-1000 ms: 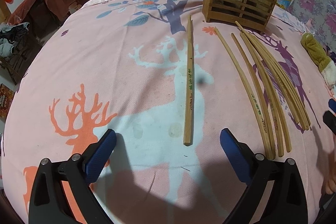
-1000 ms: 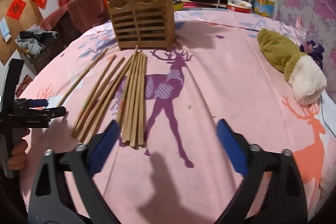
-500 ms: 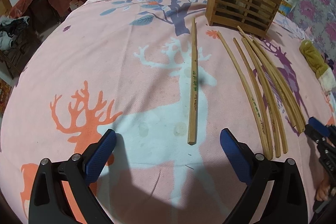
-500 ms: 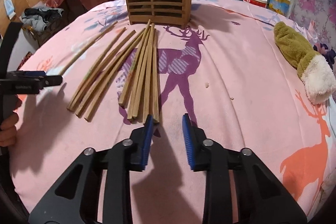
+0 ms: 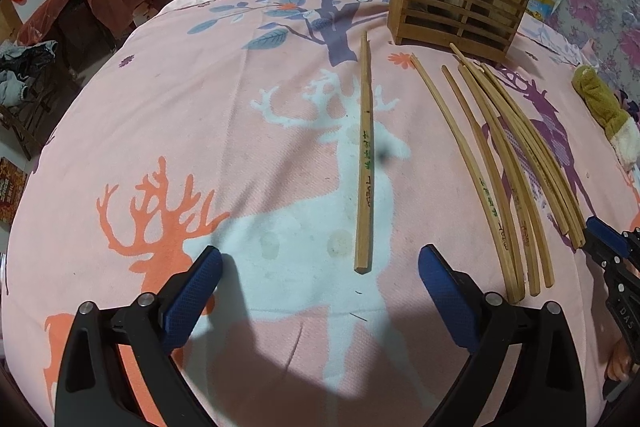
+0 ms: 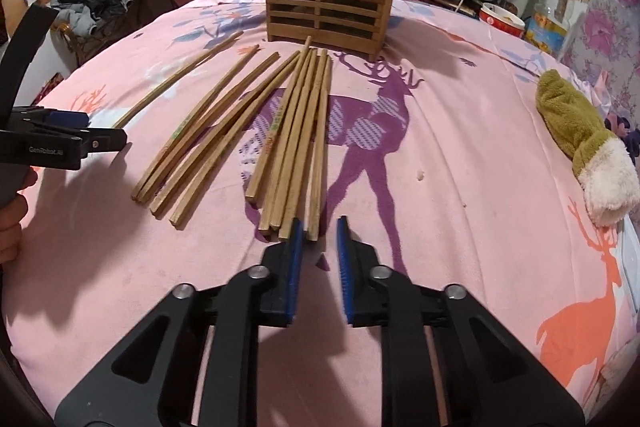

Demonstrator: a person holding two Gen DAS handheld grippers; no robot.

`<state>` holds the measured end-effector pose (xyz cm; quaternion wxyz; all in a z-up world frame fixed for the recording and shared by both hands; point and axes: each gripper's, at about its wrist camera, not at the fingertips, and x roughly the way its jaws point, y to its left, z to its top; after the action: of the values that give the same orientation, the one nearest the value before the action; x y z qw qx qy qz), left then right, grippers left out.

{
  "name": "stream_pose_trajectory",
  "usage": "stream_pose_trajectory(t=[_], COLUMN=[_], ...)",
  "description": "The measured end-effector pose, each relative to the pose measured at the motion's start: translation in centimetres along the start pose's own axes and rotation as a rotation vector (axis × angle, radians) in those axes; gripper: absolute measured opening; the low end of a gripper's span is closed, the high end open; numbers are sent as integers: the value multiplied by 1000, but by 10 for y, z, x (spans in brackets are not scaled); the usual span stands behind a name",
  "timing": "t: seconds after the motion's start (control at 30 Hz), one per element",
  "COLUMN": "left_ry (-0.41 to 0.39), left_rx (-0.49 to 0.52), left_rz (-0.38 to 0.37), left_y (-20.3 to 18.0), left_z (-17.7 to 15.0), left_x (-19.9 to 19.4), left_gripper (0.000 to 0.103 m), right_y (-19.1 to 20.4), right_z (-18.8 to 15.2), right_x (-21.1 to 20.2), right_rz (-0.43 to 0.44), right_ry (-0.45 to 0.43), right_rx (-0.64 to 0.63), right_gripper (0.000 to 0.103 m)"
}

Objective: Organize utensils
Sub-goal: 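Grasp a chopstick with the right gripper while the left gripper grasps the separated chopstick, then lift both chopsticks over the wooden holder and open both grippers to drop them in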

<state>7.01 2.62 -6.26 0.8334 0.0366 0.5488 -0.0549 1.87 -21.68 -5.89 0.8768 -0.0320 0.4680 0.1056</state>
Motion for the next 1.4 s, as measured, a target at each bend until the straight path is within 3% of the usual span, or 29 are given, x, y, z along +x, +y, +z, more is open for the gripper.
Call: stream_pose_trajectory(t=[0.07, 0.23, 0.57, 0.73, 0.93, 1.17, 1.4], left_ry=[-11, -47, -68, -74, -173, -271, -338], left_rx=[7, 53, 142, 126, 93, 148, 177], left_rz=[1, -20, -49, -82, -143, -108, -94], left_y=[0, -5, -23, -19, -13, -30, -48], left_z=[-2, -11, -13, -13, -9, 4, 33], left_x=[-3, -13, -14, -17, -47, -95, -133], left_gripper=[86, 48, 7, 6, 6, 6, 6], right_y=[-1, -10, -10, -11, -20, -27, -25], right_z=[0, -1, 0, 0, 5, 20, 46], right_x=[0, -1, 0, -2, -27, -64, -95], right_rz=[-8, -13, -14, -25, -26, -17, -26], right_ry=[0, 5, 8, -3, -112, -251, -334], right_rx=[7, 51, 52, 54, 92, 131, 127], right_gripper=[6, 7, 7, 6, 6, 6, 6])
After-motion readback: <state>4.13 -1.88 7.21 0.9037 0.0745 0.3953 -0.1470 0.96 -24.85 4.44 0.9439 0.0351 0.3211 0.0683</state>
